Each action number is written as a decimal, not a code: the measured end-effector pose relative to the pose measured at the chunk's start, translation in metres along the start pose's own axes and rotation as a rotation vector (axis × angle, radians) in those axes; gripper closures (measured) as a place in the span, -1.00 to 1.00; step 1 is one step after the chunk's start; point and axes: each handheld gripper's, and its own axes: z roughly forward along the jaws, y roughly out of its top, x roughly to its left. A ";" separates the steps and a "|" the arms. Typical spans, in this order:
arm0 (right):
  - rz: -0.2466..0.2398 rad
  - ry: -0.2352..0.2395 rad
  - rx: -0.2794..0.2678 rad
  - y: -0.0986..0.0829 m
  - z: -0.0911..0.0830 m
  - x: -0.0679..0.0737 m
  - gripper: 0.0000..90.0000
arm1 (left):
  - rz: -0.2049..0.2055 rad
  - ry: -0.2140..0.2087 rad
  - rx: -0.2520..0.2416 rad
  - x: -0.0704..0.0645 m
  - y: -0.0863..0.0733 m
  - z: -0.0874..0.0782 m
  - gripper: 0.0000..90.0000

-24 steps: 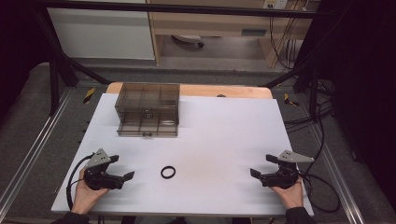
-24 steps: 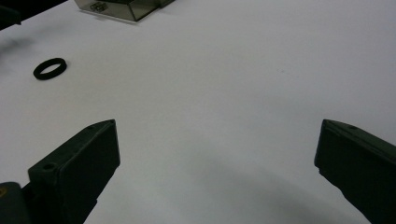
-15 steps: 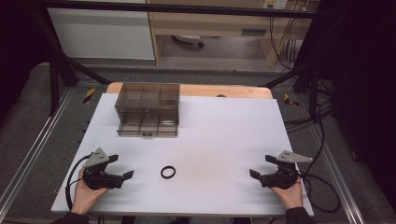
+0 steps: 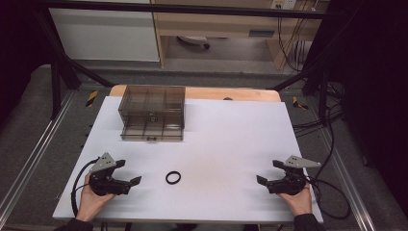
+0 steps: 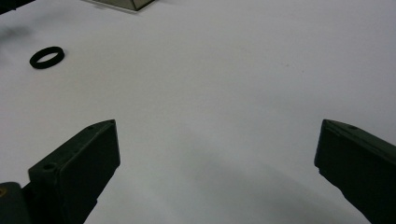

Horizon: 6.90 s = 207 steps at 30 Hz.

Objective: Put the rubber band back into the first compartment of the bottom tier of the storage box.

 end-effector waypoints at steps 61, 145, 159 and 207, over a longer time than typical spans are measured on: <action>-0.002 -0.005 0.023 0.000 0.001 0.000 -0.98 | 0.066 -0.021 0.132 -0.050 0.055 0.063 -0.75; -0.007 -0.002 0.035 -0.001 0.003 0.000 -0.98 | 0.031 0.022 0.207 -0.072 0.047 0.075 0.94; -0.003 -0.003 0.037 -0.001 0.004 0.001 -0.98 | 0.008 0.034 0.191 -0.064 0.046 0.063 0.94; -0.002 0.001 0.045 -0.001 0.004 0.001 -0.98 | -0.079 0.131 0.146 -0.019 0.045 0.033 0.94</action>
